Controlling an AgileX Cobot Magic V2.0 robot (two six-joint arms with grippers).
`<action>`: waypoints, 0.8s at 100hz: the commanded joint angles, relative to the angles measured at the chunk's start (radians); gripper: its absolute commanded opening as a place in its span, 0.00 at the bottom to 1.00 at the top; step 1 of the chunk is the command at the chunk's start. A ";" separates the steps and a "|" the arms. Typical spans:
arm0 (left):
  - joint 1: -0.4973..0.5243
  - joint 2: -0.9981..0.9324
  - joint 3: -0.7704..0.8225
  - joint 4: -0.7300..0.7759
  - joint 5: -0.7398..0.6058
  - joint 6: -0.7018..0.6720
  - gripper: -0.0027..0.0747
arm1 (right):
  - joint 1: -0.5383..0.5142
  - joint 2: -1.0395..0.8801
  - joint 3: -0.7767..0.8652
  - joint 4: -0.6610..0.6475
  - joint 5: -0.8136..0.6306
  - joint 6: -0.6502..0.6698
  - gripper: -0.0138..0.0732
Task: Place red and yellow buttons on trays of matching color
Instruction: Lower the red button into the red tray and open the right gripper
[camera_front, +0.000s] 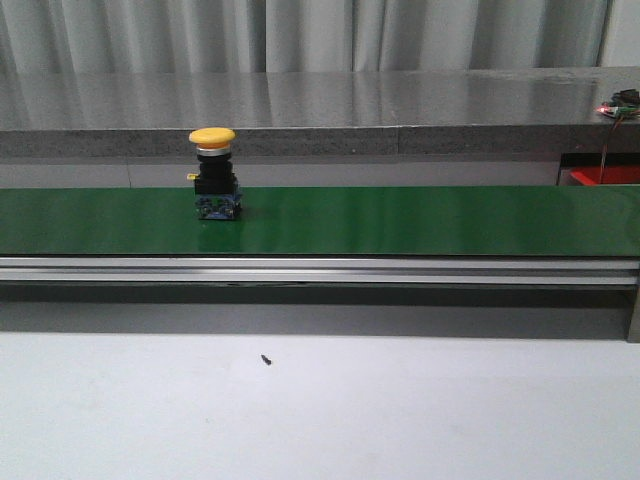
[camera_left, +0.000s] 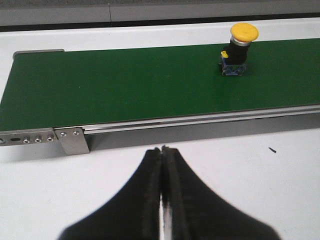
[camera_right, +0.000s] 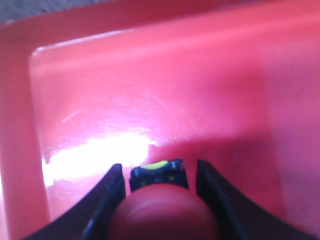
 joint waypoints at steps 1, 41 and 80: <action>-0.007 0.003 -0.027 -0.014 -0.069 -0.003 0.01 | -0.005 -0.054 -0.033 0.000 -0.042 -0.001 0.44; -0.007 0.003 -0.027 -0.014 -0.069 -0.003 0.01 | -0.005 -0.045 -0.033 -0.002 -0.036 -0.003 0.65; -0.007 0.003 -0.027 -0.014 -0.069 -0.003 0.01 | -0.005 -0.122 -0.033 -0.003 -0.032 -0.003 0.71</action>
